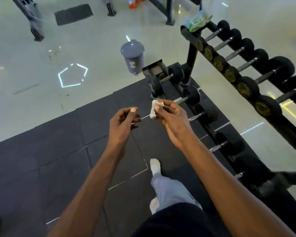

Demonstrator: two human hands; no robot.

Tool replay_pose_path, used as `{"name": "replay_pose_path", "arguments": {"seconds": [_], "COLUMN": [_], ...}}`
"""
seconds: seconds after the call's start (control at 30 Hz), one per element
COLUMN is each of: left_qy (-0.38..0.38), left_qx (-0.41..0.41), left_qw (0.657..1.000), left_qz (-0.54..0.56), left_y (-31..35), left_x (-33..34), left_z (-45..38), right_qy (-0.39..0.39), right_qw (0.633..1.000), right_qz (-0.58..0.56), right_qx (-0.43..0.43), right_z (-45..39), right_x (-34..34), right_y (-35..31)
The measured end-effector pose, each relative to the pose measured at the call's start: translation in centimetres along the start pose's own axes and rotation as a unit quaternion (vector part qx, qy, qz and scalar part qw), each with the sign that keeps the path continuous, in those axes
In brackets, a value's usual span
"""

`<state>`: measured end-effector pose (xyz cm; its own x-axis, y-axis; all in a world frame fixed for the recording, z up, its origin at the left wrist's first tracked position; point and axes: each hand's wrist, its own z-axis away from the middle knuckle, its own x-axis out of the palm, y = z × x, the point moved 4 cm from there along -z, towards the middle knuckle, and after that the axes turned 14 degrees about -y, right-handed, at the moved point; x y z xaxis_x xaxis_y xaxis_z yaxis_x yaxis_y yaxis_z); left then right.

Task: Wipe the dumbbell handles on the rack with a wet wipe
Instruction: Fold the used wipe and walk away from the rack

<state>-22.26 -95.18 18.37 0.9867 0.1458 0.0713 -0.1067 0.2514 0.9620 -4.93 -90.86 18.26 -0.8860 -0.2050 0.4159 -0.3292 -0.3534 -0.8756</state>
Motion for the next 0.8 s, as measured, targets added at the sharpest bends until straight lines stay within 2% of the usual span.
{"name": "replay_pose_path", "arguments": {"seconds": [0.23,0.3,0.43,0.57,0.8], "left_qy": [-0.022,-0.004,-0.002,-0.003,-0.01], "left_qx": [-0.015,-0.038,-0.041,-0.04,-0.047], "left_qw": [1.0,0.999,0.999,0.999,0.999], "left_qz": [-0.016,-0.014,0.002,0.018,0.002], "left_y": [2.8,3.9,7.8,11.2,12.6], "left_x": [-4.4,-6.1,-8.4,-10.6,-15.4], "left_z": [-17.6,-22.4,-33.2,-42.9,-61.1], "right_qy": [0.03,0.041,0.025,0.05,0.048], "right_qw": [0.998,0.997,0.996,0.996,0.998], "right_qz": [-0.029,-0.043,-0.073,-0.061,-0.024], "right_qx": [0.037,0.059,0.037,0.035,0.025], "right_z": [-19.0,-24.4,-35.5,-45.9,-64.9], "right_x": [1.6,2.4,4.1,5.1,6.2], "right_y": [-0.7,-1.5,-4.8,-7.0,-8.3]}}
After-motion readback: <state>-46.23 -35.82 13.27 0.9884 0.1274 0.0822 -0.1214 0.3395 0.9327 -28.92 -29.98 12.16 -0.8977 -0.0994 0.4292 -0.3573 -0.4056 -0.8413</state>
